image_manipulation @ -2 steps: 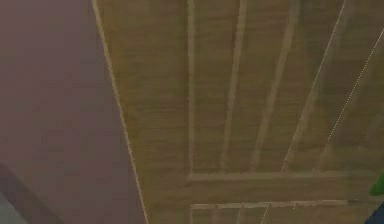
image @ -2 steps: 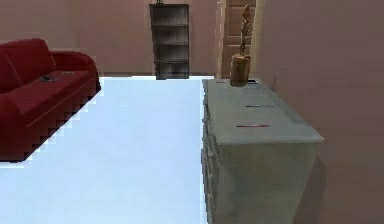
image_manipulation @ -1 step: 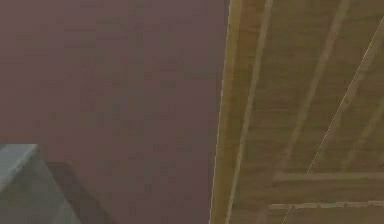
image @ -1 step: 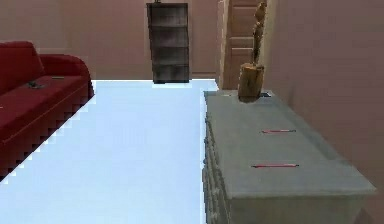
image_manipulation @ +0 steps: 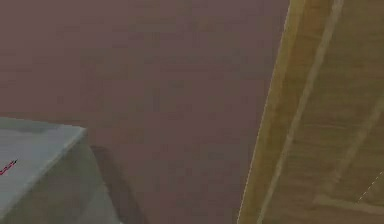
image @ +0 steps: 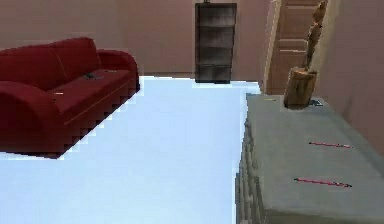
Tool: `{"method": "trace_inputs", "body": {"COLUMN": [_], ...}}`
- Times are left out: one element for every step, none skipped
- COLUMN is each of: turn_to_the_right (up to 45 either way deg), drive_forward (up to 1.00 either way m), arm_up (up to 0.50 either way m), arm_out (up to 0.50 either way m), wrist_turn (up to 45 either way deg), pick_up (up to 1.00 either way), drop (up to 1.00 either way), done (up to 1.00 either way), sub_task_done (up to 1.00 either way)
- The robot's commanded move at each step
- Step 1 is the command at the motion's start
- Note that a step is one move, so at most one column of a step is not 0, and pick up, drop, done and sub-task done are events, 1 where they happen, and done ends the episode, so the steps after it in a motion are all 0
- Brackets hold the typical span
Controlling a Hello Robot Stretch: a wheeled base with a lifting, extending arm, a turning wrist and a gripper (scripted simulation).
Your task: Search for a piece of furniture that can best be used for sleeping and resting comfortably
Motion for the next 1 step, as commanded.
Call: {"method": "trace_inputs", "body": {"turn_to_the_right": [0.0], "drive_forward": [1.00], "arm_up": [0.00], "arm_out": [0.00], "wrist_turn": [0.0], "pick_up": [0.00], "drop": [0.00], "done": [0.00], "sub_task_done": [0.00]}}
